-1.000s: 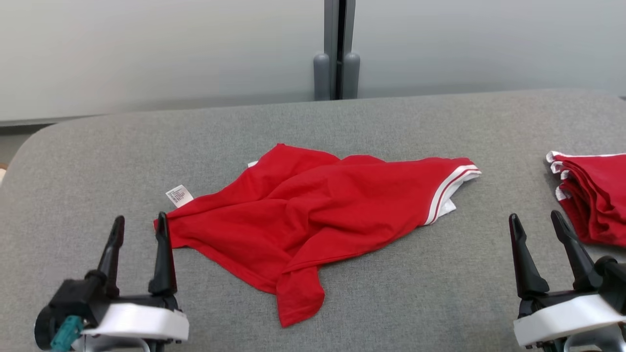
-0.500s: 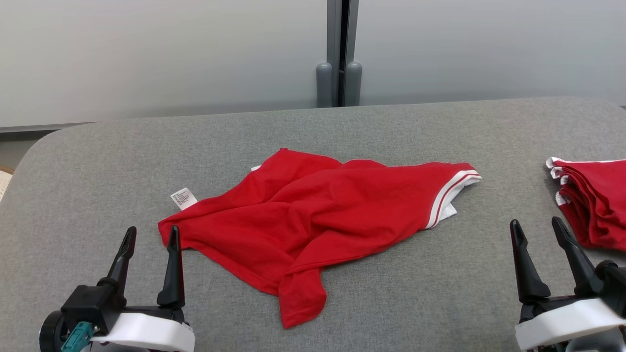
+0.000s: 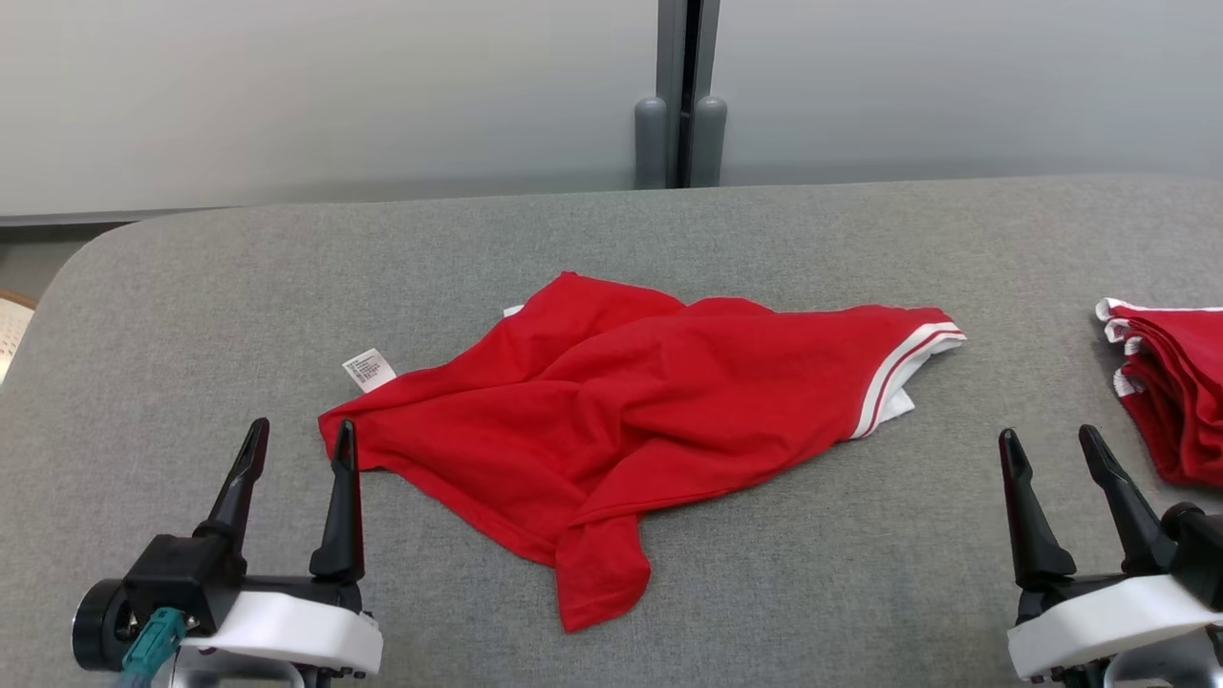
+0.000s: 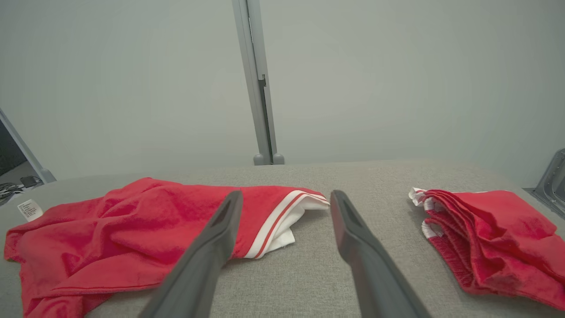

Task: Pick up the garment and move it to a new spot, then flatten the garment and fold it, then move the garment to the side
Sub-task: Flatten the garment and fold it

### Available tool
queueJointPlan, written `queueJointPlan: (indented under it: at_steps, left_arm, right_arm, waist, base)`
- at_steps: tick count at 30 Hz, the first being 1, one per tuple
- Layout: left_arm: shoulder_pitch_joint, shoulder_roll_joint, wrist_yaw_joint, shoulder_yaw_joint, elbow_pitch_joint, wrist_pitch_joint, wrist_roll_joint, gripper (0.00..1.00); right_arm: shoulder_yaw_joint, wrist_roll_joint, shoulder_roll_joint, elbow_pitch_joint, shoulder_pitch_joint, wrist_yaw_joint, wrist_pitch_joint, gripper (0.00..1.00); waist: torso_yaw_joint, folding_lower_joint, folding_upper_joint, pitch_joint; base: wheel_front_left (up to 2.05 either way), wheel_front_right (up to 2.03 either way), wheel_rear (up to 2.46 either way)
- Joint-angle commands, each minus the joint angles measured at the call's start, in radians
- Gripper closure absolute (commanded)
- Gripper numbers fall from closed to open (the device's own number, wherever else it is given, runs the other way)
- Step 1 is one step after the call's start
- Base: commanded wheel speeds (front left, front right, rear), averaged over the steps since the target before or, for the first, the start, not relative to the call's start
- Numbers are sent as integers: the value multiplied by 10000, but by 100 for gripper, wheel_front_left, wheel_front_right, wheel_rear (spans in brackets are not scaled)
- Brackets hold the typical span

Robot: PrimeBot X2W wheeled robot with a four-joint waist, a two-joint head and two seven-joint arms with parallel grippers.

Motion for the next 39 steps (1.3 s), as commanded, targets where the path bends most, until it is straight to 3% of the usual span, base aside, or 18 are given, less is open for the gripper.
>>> queueJointPlan:
  at_steps: [1,11,19,24,25,26,27,28,34,39]
  left_arm:
    - [-283,27,35,1,-51,-3,66,0]
    - [-1131,-104,-193,-288,55,-64,164,0]
    - [-1671,-185,-360,-454,359,-134,152,0]
    - [-1797,-213,-387,-494,487,-216,110,0]
    - [-1805,-215,-386,-489,515,-237,98,0]
    - [-1802,-215,-380,-485,547,-252,87,0]
    - [-1800,-219,-377,-484,574,-285,75,0]
    - [-1794,-218,-374,-482,605,-309,63,0]
    - [-1871,-159,-401,-508,710,-349,62,0]
    - [-1811,-120,-375,-506,786,-369,34,0]
  right_arm:
    - [-11,60,-65,103,-134,-4,24,0]
    - [738,491,-146,2821,-1740,-4,-104,0]
    - [1040,779,-26,5835,-3552,-4,-944,0]
    - [1196,1042,23,6791,-4067,-4,-1427,0]
    - [1275,1126,25,6956,-4164,-4,-1529,9]
    - [1356,1203,18,7084,-4241,-4,-1626,28]
    - [1451,1316,22,7191,-4319,-4,-1752,68]
    - [1533,1386,6,7254,-4368,-4,-1874,100]
    - [2067,1777,-176,7044,-4373,-4,-2623,100]
    - [1971,1727,-225,6112,-3678,-4,-2932,100]
  waist:
    - [109,0,0,145]
    - [748,0,0,1200]
    - [958,0,0,1648]
    - [970,0,0,1698]
    - [951,0,0,1702]
    - [921,0,0,1703]
    - [888,0,0,1696]
    - [850,0,0,1681]
    - [551,0,0,1597]
    - [354,0,0,1447]
  base:
    - [0,0,0]
    - [0,0,0]
    - [0,0,0]
    - [0,0,0]
    - [0,0,0]
    - [0,0,0]
    - [0,0,0]
    - [0,0,0]
    - [0,0,0]
    - [0,0,0]
